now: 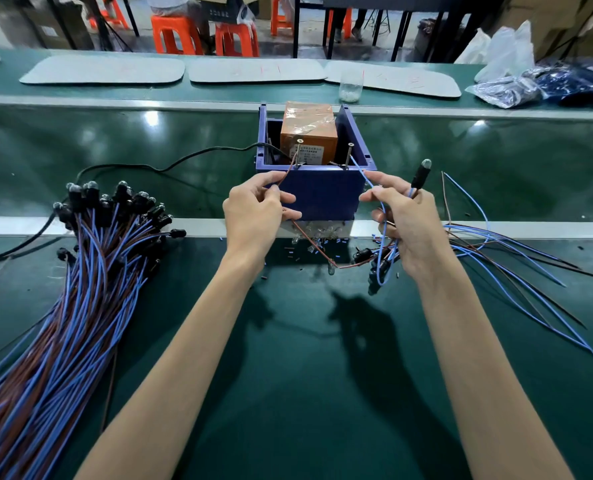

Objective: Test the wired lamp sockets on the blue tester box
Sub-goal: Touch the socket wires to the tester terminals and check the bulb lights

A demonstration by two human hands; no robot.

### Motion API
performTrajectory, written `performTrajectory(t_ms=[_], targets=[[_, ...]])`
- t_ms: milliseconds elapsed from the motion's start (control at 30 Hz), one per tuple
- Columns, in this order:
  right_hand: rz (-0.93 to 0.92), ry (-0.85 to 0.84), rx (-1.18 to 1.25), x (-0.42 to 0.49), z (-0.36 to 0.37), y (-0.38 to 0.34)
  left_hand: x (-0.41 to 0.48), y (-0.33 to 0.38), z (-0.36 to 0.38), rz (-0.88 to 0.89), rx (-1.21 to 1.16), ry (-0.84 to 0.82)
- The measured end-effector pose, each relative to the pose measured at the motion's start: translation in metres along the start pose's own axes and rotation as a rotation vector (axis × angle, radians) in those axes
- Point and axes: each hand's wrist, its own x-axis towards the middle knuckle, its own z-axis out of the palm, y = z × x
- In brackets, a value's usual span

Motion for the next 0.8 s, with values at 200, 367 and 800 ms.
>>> performTrajectory(t_ms=[200,367,800], targets=[[-0.002,0.001,0.029,0.0019,-0.0008,0.0013,-0.0003,0.0011,-0.0008,-0.012,0.007,-0.002],[-0.002,-0.007,0.051,0.0034,-0.0016,0.002,-0.0019,0.0021,-0.0011,-0.01,0.019,-0.011],[-0.003,-0.039,0.036,0.0058,-0.0013,0.0044,-0.004,0.0037,0.0014,-0.013,0.018,-0.033]])
